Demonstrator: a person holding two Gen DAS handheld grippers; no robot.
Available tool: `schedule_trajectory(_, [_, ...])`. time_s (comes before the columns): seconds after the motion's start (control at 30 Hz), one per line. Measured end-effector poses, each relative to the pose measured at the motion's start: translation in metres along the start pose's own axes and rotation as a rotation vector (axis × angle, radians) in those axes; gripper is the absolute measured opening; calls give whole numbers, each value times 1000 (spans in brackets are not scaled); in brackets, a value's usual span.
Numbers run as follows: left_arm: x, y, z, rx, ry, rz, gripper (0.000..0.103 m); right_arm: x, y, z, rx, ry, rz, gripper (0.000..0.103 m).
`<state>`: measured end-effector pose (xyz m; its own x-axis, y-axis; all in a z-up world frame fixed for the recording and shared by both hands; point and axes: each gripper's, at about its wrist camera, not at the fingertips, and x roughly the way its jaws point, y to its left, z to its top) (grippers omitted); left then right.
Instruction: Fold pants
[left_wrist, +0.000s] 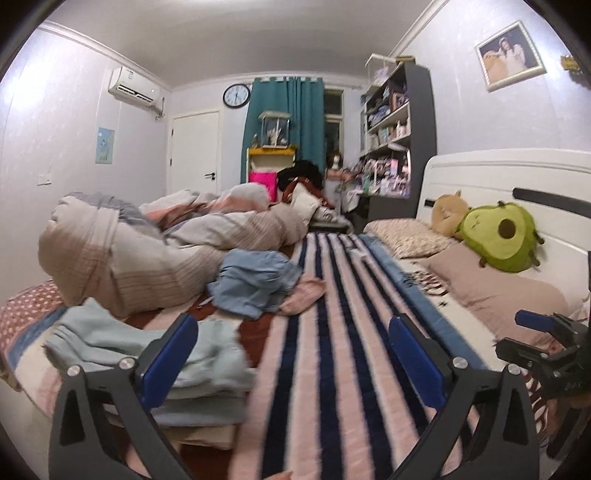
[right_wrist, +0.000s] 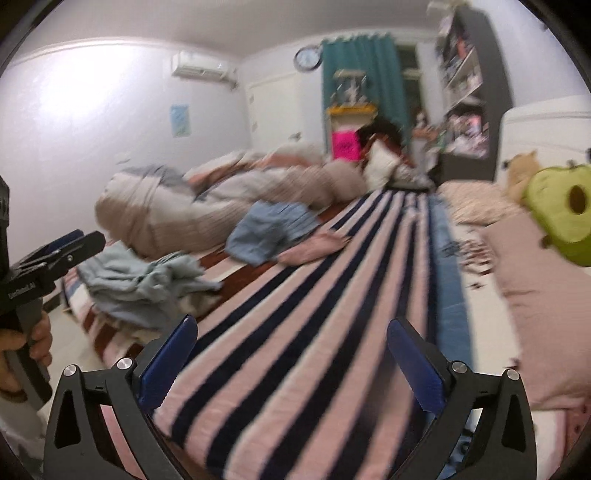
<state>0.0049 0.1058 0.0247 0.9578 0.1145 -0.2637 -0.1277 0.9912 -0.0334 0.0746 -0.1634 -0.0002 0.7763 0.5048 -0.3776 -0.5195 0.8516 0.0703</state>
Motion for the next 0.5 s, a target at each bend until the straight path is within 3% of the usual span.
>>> schedule_trajectory(0.1, [1,-22,-4,-20,8,-42,102,-21,-10,-4,10,-47,-20,103])
schedule_trajectory(0.5, [-1,-68,-14,11,26,-57,102,-53,-23,-18,14,-91,-52,102])
